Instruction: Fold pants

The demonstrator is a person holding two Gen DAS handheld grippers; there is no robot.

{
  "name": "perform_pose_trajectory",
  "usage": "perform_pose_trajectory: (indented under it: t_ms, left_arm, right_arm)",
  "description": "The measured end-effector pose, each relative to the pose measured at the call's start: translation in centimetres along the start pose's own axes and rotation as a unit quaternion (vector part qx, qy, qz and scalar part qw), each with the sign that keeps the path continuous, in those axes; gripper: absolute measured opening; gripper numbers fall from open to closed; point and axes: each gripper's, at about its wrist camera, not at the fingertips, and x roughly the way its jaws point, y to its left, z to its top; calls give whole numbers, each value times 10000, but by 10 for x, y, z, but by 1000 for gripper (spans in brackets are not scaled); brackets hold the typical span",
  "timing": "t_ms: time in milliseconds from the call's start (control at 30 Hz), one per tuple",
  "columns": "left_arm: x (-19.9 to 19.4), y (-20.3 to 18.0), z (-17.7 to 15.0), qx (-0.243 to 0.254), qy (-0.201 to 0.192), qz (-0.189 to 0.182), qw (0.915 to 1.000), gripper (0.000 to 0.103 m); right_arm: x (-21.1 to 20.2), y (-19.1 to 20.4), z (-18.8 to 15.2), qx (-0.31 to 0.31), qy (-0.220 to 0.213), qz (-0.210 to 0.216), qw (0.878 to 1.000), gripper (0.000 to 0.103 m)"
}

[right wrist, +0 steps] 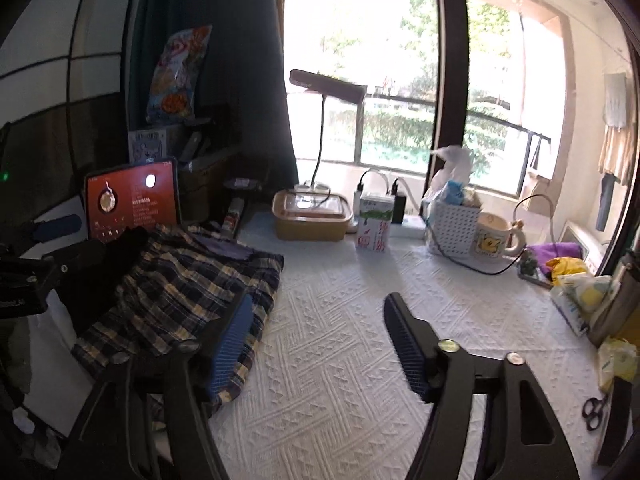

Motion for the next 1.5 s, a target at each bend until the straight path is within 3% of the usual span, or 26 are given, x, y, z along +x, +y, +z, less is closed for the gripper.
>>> perform_pose_trajectory:
  t_ms: [100,167,233,467,600,1500]
  left_arm:
    - [-14,-6,4,26,-175,-40,9998,91]
    - [-22,-8,5,-23,-324,-37,9995,101]
    - [-28,-9,6,-79,-462,67,9989,102]
    - [-48,-7,7,-454,-720,-76,9963,102]
    - [-51,-9,6,-489,-662,-120,9965,102]
    - [-50,-23,2,-276,-555,-4,9981,102]
  right_arm:
    - [-23,-8,-2,125,-158,-136,9997,80]
    - [-37,-13,-5,208,-204,-204,9994,80]
    - [-48,-16,-7,279,-195,-108,9994,82]
    - [-91,-18,-8,270,-612,-454,9967,103]
    - [-102,-18,-5,290,-711,-685,9947,103]
    - [-98,-21,-11,372,-584,-680,9953,103]
